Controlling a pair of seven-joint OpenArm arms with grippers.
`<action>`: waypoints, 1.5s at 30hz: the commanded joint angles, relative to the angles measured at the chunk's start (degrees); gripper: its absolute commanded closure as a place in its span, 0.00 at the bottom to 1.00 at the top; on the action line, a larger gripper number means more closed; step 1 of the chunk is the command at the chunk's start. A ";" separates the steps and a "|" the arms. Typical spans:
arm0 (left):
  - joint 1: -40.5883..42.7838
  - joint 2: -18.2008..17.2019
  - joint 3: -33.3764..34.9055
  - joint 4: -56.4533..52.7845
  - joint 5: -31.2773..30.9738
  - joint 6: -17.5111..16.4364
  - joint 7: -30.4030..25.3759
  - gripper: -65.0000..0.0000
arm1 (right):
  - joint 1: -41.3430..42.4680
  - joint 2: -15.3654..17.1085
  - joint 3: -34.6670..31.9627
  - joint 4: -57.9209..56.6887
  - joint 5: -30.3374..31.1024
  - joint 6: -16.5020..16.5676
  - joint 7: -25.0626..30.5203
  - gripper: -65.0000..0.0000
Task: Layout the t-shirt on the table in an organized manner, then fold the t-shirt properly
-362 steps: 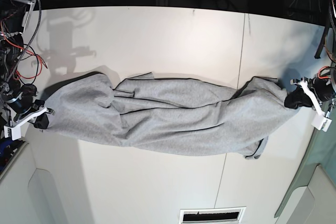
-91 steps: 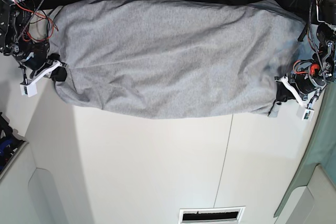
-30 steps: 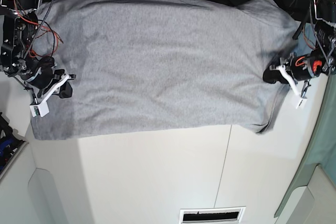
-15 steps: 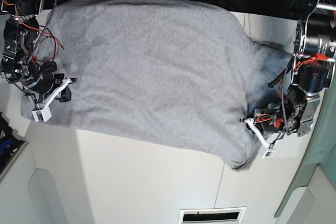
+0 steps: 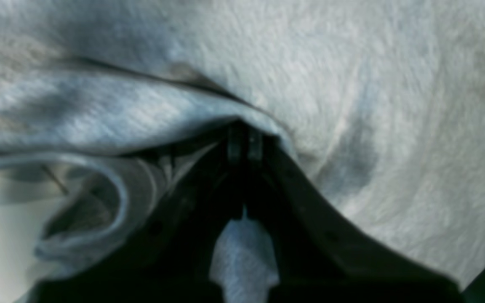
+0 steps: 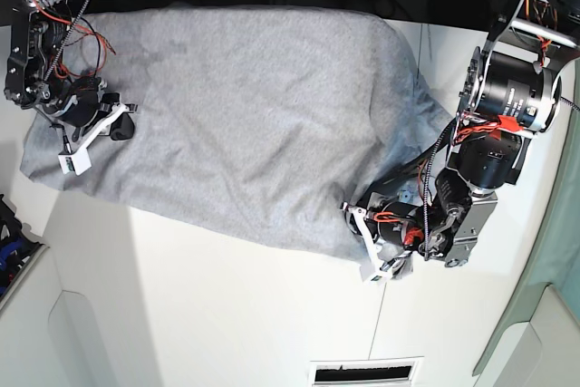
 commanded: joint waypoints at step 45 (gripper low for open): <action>19.08 -11.61 -0.02 21.55 -7.04 -4.55 6.64 1.00 | 29.20 -5.68 -32.30 -23.82 -12.90 0.26 6.16 1.00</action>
